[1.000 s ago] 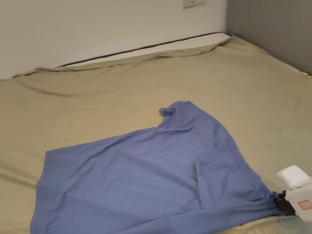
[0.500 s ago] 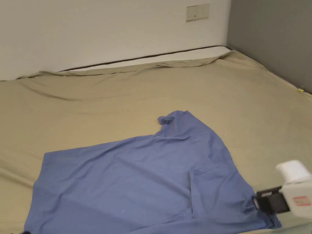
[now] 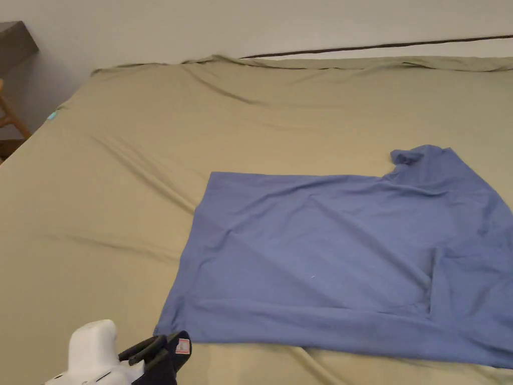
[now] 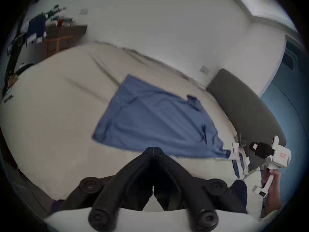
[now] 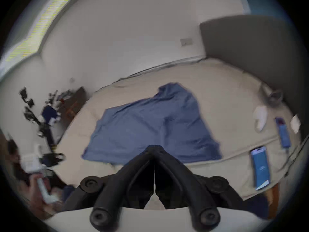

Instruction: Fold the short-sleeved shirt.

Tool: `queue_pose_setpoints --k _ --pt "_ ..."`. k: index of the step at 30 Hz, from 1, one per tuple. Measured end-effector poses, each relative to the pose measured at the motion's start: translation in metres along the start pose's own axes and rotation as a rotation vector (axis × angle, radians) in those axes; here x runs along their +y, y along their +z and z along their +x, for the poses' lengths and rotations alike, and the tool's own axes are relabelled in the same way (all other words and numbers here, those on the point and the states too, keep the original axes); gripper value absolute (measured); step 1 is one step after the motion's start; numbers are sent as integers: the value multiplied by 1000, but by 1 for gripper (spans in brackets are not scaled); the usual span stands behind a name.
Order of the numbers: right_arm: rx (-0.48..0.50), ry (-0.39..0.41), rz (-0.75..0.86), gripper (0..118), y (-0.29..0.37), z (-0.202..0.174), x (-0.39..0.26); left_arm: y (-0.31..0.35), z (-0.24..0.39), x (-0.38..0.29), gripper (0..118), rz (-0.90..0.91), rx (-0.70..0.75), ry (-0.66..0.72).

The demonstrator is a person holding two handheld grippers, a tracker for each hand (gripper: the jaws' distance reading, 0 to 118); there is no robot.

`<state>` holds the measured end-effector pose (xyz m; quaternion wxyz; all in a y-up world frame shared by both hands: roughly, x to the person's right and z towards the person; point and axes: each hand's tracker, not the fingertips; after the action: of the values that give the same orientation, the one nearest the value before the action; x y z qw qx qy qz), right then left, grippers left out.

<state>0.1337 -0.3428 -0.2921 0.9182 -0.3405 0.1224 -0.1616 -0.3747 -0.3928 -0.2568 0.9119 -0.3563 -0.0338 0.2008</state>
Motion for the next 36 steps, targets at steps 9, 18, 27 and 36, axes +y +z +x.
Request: queue_pose_setpoints --k 9,18,27,36 --pt "52 94 39 3 -8 -20 20 -99 -131 64 96 -54 305 -299" --pt "0 50 -29 3 -14 9 18 -174 -63 37 117 -345 410 -334" --pt "-183 71 -102 3 -36 56 28 -147 -51 44 7 -278 162 -72" --pt "-131 -83 -350 118 -93 177 43 -109 -54 58 7 -198 -93 202"
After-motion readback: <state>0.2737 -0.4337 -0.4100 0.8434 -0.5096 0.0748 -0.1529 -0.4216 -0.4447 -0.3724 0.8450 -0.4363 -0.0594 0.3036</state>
